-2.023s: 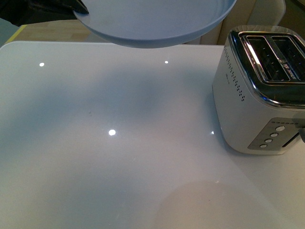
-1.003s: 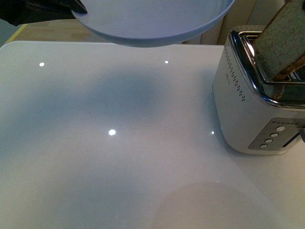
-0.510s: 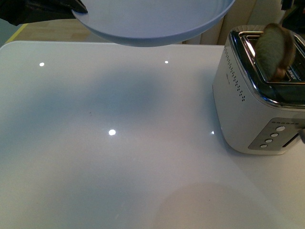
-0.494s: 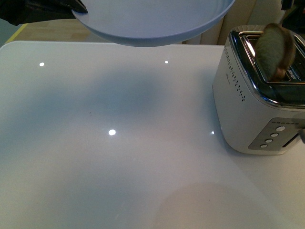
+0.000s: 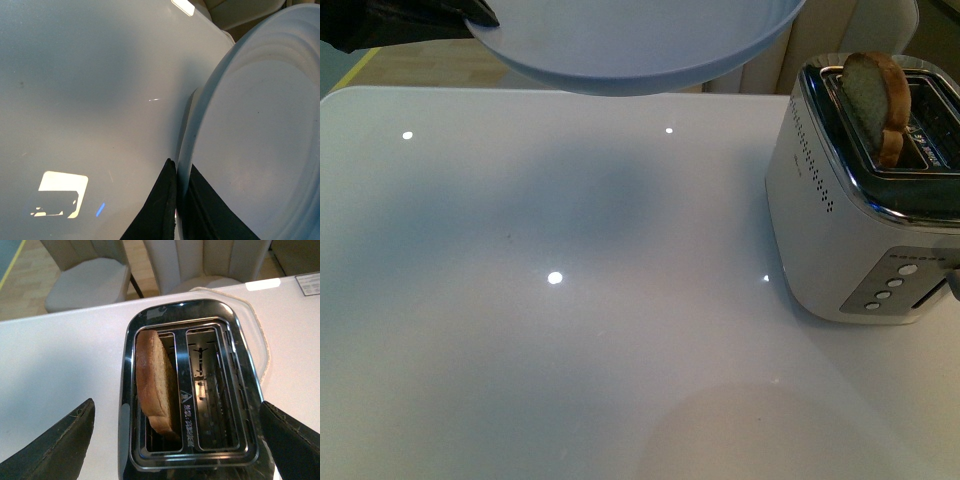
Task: Left arm holds plate, right arm toasts bread
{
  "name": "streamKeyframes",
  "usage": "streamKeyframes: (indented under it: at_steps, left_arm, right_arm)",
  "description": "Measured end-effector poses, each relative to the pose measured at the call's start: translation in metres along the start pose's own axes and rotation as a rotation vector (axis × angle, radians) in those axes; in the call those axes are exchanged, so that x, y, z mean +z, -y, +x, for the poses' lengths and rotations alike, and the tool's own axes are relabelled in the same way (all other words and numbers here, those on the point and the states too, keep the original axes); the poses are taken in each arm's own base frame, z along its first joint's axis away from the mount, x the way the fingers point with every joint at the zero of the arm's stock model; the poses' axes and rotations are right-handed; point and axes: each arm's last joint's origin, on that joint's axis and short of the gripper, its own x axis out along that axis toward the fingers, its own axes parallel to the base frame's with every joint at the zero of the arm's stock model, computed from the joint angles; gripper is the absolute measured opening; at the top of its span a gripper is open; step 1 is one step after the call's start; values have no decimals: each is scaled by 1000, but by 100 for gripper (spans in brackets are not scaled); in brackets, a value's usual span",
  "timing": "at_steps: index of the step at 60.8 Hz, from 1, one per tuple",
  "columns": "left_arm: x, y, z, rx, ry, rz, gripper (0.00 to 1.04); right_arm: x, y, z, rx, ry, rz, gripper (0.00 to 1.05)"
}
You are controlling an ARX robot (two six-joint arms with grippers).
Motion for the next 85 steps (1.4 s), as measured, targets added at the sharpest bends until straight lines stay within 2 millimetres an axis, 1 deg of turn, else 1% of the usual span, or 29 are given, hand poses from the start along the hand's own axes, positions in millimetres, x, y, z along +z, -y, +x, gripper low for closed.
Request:
streamKeyframes:
  at_steps: [8, 10, 14, 17, 21, 28, 36, 37, 39, 43, 56, 64, 68, 72, 85]
  left_arm:
    - [1, 0, -2, -3, 6, 1, 3]
    - [1, 0, -2, -4, 6, 2, 3]
    - [1, 0, -3, -3, 6, 4, 3]
    - [2, -1, -3, -2, 9, 5, 3]
    - [3, -2, -4, 1, 14, 6, 3]
    - [2, -3, -6, 1, 17, 13, 3]
    - [2, -3, -6, 2, 16, 19, 3]
    - [2, -3, -6, 2, 16, 19, 3]
    - [2, -3, -7, 3, 16, 20, 3]
    - [2, -3, -7, 3, 17, 23, 3]
    - [2, -3, -8, 7, 18, 33, 3]
    - [1, -3, -8, 6, 17, 34, 3]
    - [1, -3, -8, 5, 17, 35, 3]
    - [1, -2, -7, 5, 16, 36, 3]
    - [1, -2, -8, 4, 16, 37, 3]
  right_arm:
    - [1, 0, -1, -3, 18, -1, 95]
    - [-3, 2, 0, -2, 82, -20, 90]
    - [-14, 6, -4, 14, 217, -85, 80]
    - [-22, 10, -11, 23, 300, -113, 71]
    - [-26, 13, -22, 27, 369, -138, 61]
    - [-34, 19, -36, 17, 400, -154, 43]
    - [-51, 27, -49, 22, 383, -167, 20]
    - [-52, 28, -50, 19, 384, -166, 19]
    - [-54, 33, -54, 35, 381, -175, 11]
    - [-58, 37, -59, 15, 386, -174, 1]
    - [-77, 41, -81, 13, 384, -175, 2]
    - [-83, 42, -89, 13, 384, -175, 2]
    - [-89, 43, -91, 15, 402, -175, 2]
    - [-95, 44, -92, 13, 384, -175, 2]
    - [-94, 44, -103, 17, 401, -176, 2]
